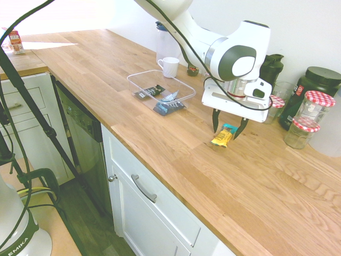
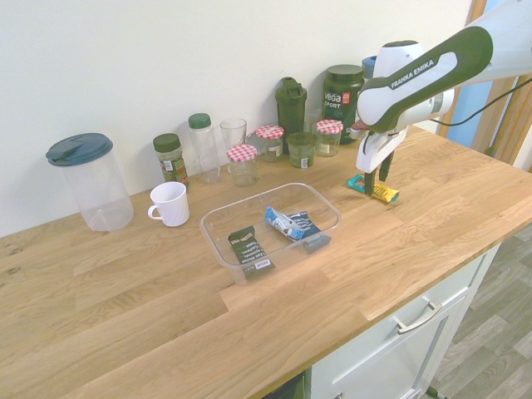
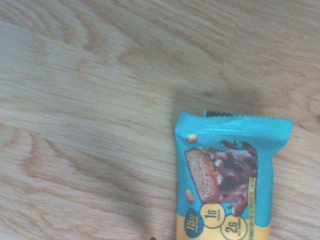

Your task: Put the protein bar into the container

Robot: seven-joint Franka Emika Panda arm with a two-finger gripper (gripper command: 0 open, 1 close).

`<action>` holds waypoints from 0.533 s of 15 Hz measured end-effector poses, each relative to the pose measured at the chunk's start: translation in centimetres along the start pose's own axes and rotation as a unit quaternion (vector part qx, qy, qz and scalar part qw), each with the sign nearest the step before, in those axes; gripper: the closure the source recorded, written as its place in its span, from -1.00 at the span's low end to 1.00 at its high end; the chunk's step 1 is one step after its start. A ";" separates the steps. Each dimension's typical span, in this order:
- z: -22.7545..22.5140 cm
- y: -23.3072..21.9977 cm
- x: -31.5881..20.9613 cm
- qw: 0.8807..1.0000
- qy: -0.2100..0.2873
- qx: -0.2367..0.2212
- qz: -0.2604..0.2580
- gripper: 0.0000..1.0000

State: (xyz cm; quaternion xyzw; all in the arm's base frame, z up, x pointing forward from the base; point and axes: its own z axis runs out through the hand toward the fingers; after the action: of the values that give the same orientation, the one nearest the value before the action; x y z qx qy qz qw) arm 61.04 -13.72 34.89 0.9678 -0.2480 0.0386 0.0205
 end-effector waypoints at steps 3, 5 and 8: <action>1.0 -1.1 -0.1 1.000 -0.002 -0.002 -0.001 1.00; 1.1 -1.8 0.0 1.000 0.000 -0.002 -0.002 1.00; 1.1 -1.8 0.1 1.000 0.002 -0.004 -0.001 1.00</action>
State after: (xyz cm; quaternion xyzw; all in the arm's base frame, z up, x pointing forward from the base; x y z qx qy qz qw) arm 62.06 -12.25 33.77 0.9679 -0.2471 0.0396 0.0253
